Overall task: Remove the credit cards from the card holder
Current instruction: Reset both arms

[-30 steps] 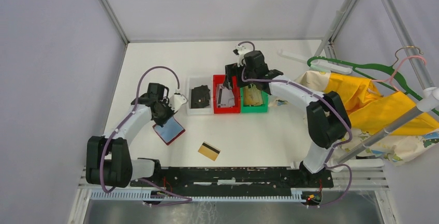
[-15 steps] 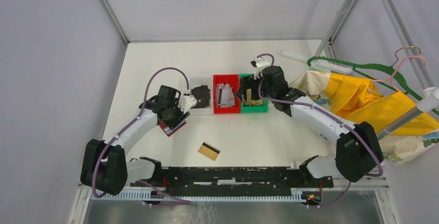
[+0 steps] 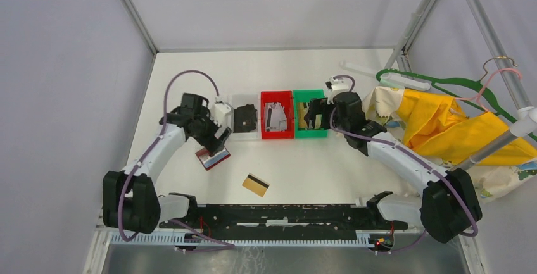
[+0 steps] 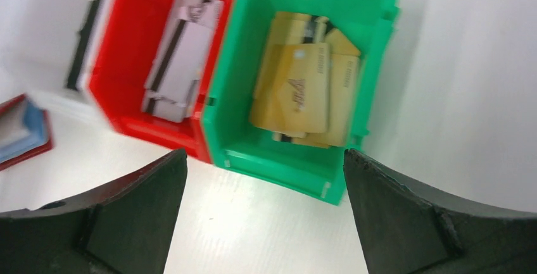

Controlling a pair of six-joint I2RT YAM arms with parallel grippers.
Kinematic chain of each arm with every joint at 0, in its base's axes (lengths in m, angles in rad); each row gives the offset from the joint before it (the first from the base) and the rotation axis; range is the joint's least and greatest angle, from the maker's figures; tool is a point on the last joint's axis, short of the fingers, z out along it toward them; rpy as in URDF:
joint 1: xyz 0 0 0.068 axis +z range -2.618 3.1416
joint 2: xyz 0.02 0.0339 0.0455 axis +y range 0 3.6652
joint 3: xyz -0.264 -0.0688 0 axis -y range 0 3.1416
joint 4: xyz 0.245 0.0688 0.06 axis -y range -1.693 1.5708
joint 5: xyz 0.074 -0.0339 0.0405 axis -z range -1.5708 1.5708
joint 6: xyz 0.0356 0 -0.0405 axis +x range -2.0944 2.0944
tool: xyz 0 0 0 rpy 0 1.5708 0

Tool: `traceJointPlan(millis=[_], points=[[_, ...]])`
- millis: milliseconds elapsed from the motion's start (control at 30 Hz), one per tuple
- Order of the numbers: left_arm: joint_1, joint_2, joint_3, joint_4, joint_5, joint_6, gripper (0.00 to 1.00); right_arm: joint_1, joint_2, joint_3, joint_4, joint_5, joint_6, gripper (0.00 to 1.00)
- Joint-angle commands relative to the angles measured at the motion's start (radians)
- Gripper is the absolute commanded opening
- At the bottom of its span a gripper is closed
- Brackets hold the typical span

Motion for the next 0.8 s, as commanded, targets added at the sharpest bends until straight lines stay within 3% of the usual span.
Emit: traceJointPlan(millis=[0,100,233,467,567,767], points=[[0.235,-0.018,0.180,0.138,0.136,-0.088,1.00,-0.026,-0.029,-0.073,0.055,0.237,-0.004,0.98],[0.415,0.003,0.222,0.248,0.183,-0.156,1.00,-0.083,-0.014,-0.140,0.091,0.285,0.003,0.98],[0.528,0.047,0.176,0.407,0.168,-0.222,1.00,-0.129,-0.004,-0.237,0.211,0.432,0.000,0.98],[0.585,0.151,-0.054,0.794,0.148,-0.349,1.00,-0.134,-0.029,-0.485,0.626,0.843,-0.202,0.98],[0.583,0.189,-0.090,0.898,0.177,-0.411,1.00,-0.158,0.006,-0.475,0.634,0.949,-0.203,0.98],[0.588,0.175,-0.173,1.110,0.255,-0.580,1.00,-0.200,0.000,-0.564,0.865,0.967,-0.307,0.98]])
